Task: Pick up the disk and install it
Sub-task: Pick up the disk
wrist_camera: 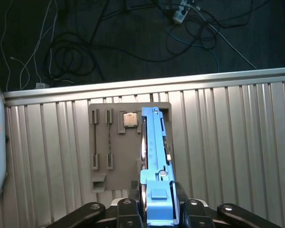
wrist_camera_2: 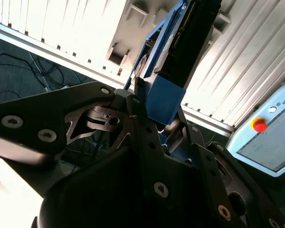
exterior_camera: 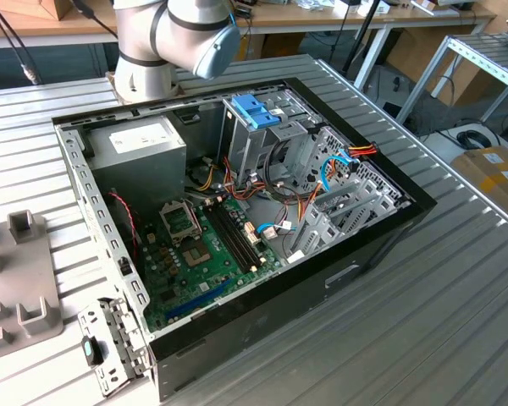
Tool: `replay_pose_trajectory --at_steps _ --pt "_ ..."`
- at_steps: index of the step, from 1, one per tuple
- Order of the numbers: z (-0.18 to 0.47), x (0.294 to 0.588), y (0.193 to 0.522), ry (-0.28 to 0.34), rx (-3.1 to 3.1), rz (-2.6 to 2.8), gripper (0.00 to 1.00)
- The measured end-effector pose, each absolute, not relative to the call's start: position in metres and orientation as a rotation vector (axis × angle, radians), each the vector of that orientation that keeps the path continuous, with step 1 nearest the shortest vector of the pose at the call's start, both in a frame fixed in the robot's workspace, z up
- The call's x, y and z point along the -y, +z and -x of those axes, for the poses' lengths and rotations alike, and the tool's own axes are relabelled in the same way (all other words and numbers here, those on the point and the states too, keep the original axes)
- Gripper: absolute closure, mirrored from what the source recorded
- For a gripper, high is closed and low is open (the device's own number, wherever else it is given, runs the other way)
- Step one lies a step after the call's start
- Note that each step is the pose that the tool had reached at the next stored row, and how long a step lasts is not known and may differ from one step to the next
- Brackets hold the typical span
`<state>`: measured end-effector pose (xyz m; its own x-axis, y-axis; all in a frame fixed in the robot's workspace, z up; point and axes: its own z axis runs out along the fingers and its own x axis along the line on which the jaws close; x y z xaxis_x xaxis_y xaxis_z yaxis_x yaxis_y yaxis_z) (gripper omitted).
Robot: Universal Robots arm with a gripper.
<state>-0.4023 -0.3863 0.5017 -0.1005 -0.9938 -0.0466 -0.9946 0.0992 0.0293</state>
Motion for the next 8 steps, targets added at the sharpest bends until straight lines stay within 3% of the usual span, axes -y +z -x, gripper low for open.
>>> replay_pose_trajectory --at_steps 8 --pt "0.376 0.401 0.501 0.087 -2.321 2.099 0.63"
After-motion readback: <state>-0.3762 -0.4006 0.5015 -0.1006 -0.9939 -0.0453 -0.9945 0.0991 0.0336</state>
